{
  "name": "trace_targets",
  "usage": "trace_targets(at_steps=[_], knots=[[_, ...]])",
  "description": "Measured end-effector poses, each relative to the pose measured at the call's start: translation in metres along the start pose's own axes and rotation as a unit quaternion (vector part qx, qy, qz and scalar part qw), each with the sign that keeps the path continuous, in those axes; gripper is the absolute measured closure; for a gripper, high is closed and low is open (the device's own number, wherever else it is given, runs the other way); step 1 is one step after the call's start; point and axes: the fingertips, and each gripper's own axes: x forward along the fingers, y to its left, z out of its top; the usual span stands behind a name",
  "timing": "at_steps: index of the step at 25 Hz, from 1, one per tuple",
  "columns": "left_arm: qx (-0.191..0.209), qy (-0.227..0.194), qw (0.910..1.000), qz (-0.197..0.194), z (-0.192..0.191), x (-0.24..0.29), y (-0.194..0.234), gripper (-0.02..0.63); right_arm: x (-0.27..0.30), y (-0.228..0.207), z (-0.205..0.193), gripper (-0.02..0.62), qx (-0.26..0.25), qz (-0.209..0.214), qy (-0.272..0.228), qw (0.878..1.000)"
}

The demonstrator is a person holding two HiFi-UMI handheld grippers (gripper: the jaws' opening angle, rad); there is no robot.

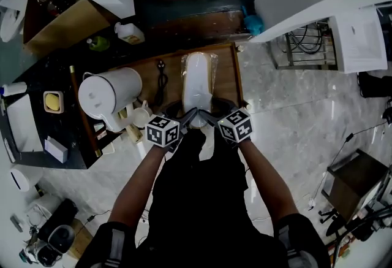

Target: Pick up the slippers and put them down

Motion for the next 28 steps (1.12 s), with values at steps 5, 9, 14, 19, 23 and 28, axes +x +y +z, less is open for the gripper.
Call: trace_targets(at_steps=[5,9,14,19,23,28], knots=[[0.0,0.027,0.9996,0.006,-0.013,0.012,0.011,0.354,0.013,-0.01,-0.014,0.325,0.004,-0.006,0.022,1.0],[-0.013,0.046,0.9988,0.01,-0.024,0.019,0.018,0.354,0.019,-0.014,-0.023,0.325,0.004,-0.011,0.036,0.999],[-0.039,0.06,0.9975,0.003,-0.035,0.026,0.028,0.354,0.025,-0.016,-0.028,0.325,0.003,-0.028,0.054,0.998],[-0.043,0.073,0.9964,-0.001,-0.037,0.029,0.028,0.354,0.024,-0.019,-0.03,0.325,0.002,-0.042,0.057,0.998],[-0.038,0.066,0.9971,0.007,-0.036,0.031,0.03,0.354,0.027,-0.022,-0.03,0.325,-0.003,-0.055,0.056,0.997],[-0.043,0.069,0.9954,0.05,-0.037,0.02,0.038,0.353,0.02,-0.023,-0.029,0.322,-0.024,-0.091,0.046,0.994]])
